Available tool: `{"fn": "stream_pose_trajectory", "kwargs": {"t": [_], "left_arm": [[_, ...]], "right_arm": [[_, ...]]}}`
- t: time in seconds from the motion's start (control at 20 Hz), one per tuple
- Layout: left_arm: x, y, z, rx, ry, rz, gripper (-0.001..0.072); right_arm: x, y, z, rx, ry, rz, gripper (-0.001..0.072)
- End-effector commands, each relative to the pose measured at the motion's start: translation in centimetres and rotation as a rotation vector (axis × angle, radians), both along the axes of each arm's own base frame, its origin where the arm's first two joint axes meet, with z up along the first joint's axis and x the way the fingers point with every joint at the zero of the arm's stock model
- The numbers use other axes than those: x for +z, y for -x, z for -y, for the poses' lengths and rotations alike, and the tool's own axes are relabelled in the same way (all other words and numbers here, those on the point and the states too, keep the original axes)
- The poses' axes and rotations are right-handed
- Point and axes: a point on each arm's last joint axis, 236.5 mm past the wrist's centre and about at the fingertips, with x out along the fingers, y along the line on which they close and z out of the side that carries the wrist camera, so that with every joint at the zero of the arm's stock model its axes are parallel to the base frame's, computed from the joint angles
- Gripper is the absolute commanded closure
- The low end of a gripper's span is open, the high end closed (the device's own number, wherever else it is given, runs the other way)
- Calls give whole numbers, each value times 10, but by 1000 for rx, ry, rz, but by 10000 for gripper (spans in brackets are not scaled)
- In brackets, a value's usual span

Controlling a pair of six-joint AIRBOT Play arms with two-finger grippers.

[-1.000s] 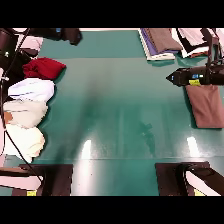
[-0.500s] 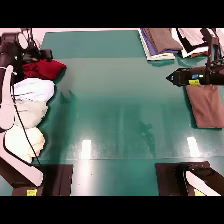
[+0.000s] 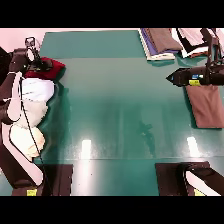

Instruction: Fold the shirts.

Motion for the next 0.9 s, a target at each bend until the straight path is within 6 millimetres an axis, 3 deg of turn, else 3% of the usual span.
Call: {"fn": "stream_pose_trajectory", "kwargs": {"t": [0.0,0.05,0.15,0.2,0.3,0.4,0.5,0.55,0.6,0.7,0.8,0.85], "left_arm": [[3,1,-1,14,13,-8,678],[13,2,1,16,25,-14,678],[60,0,7,-2,16,50,678],[99,-1,12,-25,-4,129,678],[208,6,31,-91,-60,354,678],[314,43,64,-182,-125,541,678],[390,95,102,-272,-163,663,679],[416,120,121,-319,-169,701,679],[435,146,143,-366,-159,730,678],[450,183,189,-471,-110,743,678],[435,206,247,-611,-41,694,678],[417,214,281,-692,-13,651,678]], "right_arm": [[0,0,0,-1,-1,2,696],[2,-1,0,-1,-2,5,695],[13,-3,-2,0,-10,32,695],[27,-6,-2,0,-11,63,695],[68,-14,-1,-10,-18,170,695],[116,-19,1,-24,-28,295,696],[160,-19,2,-34,-38,405,695],[178,-17,3,-37,-40,449,695],[193,-14,5,-39,-35,484,696],[218,-8,5,-39,-39,543,696],[236,-2,5,-37,-42,581,695],[241,0,4,-33,-43,591,695]]}}
